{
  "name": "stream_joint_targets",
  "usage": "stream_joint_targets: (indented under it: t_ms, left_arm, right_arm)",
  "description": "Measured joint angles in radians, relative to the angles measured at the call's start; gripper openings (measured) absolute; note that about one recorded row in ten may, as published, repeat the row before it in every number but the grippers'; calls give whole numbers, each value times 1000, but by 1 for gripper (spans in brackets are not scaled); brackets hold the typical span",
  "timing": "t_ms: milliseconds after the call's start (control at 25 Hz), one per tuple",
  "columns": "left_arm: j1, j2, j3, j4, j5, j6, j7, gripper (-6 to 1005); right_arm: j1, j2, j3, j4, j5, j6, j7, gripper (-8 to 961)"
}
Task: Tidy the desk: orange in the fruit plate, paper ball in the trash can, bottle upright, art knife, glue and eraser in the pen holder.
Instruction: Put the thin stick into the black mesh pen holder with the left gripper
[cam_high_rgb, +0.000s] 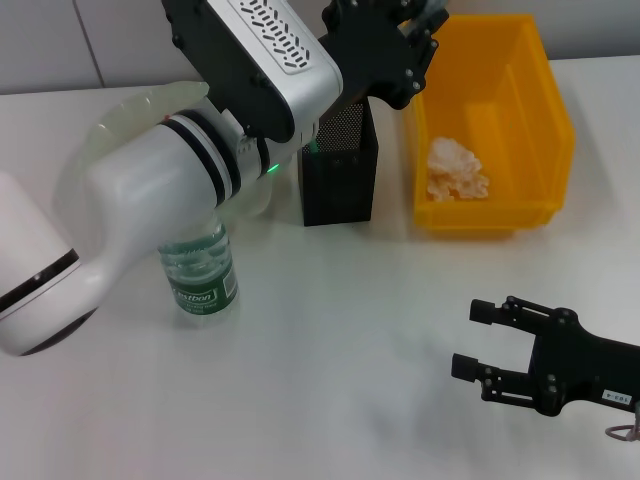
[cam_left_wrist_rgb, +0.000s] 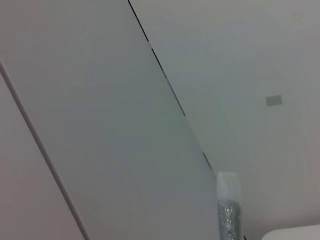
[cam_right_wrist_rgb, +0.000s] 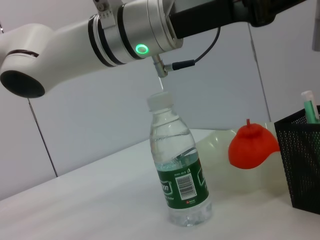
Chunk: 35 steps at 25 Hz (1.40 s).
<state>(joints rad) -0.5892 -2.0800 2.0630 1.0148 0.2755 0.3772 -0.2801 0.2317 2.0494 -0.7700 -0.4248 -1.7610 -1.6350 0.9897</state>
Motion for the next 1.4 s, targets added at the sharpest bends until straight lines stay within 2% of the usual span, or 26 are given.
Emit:
stream_joint_targets:
  t_ms: [280, 400, 480, 600, 640, 680, 720, 760, 800, 840, 960, 1040, 1400]
  left_arm:
    - [10, 9, -27, 57, 8, 12, -56, 147]
    - [8, 16, -76, 74, 75, 24, -158, 147]
    - [3, 19, -127, 63, 183, 81, -289, 147]
    - [-32, 19, -296, -32, 431, 288, -567, 147]
    - [-54, 17, -353, -73, 497, 342, -623, 147]
    - [-54, 17, -353, -73, 497, 342, -623, 147]
    - [-90, 16, -434, -132, 609, 422, -701, 147]
    - [-90, 16, -434, -132, 609, 422, -701, 147]
    - [-152, 14, -552, -208, 784, 479, -775, 146]
    - [-166, 13, -577, -222, 827, 483, -785, 146]
    - [-178, 12, -596, -235, 858, 484, -791, 144]
    - [-213, 9, -638, -283, 928, 476, -797, 145]
    - [-225, 5, -636, -311, 960, 478, -827, 163]
  right_arm:
    - [-4, 0, 0, 0, 0, 0, 0, 782]
    - [-7, -1, 0, 0, 0, -1, 0, 782]
    - [-7, -2, 0, 0, 0, -1, 0, 782]
    - [-7, -3, 0, 0, 0, -2, 0, 783]
    - [-7, -3, 0, 0, 0, -2, 0, 783]
    - [-8, -3, 0, 0, 0, -2, 0, 783]
    - [-7, -3, 0, -1, 0, -2, 0, 783]
    - [-7, -3, 0, -1, 0, -2, 0, 783]
    - [-5, -3, 0, -1, 0, -2, 2, 783]
    - [-5, -3, 0, -1, 0, -2, 2, 783]
    - [-1, -3, 0, -2, 0, -2, 8, 783]
    - [0, -3, 0, -2, 0, -1, 12, 783]
    - [-4, -1, 0, -6, 0, 0, 27, 783]
